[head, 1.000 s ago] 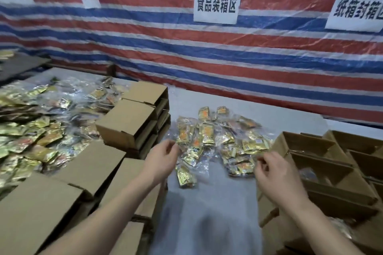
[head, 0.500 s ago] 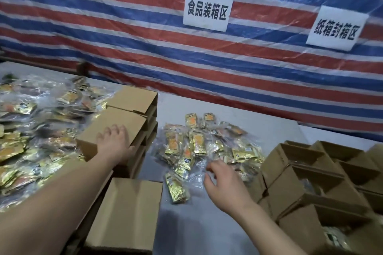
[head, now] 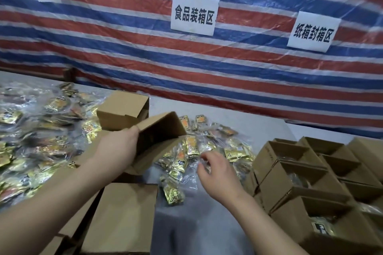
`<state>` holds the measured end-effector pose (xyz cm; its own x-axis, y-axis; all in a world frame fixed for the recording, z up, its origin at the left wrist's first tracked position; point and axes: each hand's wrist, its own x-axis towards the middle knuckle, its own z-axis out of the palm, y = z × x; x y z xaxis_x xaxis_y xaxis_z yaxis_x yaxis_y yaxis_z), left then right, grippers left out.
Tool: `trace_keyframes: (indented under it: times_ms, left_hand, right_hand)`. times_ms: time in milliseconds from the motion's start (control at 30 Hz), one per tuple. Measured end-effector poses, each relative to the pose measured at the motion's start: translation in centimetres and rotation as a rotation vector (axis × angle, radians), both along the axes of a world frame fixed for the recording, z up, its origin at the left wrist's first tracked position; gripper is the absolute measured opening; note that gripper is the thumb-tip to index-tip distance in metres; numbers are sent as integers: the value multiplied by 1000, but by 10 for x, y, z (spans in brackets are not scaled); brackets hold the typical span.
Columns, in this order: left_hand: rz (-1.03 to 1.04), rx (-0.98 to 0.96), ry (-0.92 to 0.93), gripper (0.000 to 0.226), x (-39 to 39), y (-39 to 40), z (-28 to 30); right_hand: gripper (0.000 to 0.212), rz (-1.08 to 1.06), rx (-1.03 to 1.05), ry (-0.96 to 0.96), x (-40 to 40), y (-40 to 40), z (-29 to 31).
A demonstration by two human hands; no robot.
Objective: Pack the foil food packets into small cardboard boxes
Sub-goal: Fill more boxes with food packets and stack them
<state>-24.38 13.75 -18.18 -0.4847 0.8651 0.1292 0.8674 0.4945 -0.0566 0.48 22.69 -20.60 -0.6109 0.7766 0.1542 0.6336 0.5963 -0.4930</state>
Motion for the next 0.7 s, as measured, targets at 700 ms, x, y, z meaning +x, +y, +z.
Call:
trace_keyframes:
  times_ms: [700]
  left_hand:
    - [-261, -54, -842, 11, 191, 38, -159]
  right_hand:
    - [15, -62, -307, -508, 139, 19, -114]
